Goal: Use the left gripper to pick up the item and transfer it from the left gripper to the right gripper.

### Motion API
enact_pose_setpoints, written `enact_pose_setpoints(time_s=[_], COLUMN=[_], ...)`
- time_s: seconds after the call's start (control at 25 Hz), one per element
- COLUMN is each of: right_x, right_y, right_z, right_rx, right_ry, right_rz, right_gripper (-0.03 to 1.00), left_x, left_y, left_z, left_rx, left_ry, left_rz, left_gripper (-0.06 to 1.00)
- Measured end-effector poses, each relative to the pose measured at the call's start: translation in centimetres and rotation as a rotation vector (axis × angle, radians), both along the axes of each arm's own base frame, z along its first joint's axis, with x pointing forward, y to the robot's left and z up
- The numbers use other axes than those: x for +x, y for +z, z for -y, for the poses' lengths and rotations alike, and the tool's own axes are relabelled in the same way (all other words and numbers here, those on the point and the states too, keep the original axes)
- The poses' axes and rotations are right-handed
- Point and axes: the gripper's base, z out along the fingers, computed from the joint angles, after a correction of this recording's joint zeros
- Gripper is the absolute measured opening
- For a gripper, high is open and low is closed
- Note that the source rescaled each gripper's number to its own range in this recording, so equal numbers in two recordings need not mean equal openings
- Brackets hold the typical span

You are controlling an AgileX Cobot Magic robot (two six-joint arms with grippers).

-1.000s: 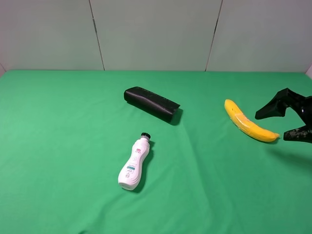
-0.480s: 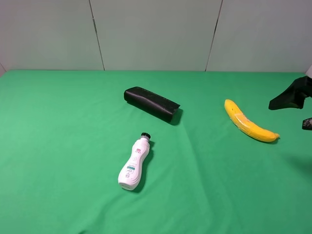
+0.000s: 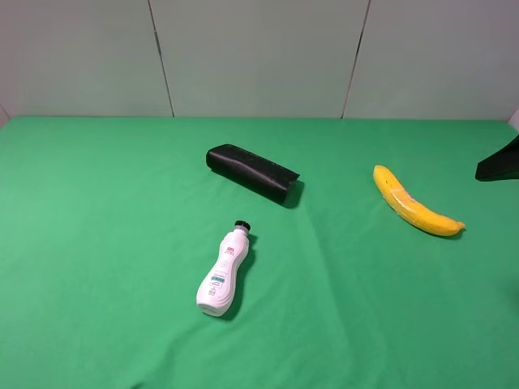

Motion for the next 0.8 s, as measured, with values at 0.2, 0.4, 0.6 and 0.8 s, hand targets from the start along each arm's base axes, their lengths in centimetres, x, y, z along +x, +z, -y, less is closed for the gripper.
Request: enact_pose_setpoints(time_s=[0.2, 0.4, 0.6, 0.8], right_x=[-2.1, -4.2, -5.8, -7.3], right_y=[1.2, 1.9, 2.3, 2.6], right_z=[-0.6, -1.0, -1.5, -2.3], right_rx=[-0.033, -0.087, -0.107, -0.149], right_ry=[-0.007, -0.018, -0.011, 0.045], right_rz=[0.032, 0.038, 0.041, 0.056], right_gripper=[1.0, 1.0, 1.0, 1.0], left_x=[0.0, 0.0, 0.0, 0.0], left_y=[0.0, 0.0, 0.0, 0.0], left_z=[0.0, 0.0, 0.0, 0.0], left_rx=[0.0, 0.0, 0.0, 0.0], left_ry=[0.0, 0.0, 0.0, 0.0], left_rz=[0.0, 0.0, 0.0, 0.0], left_gripper=[0.96, 0.96, 0.96, 0.96])
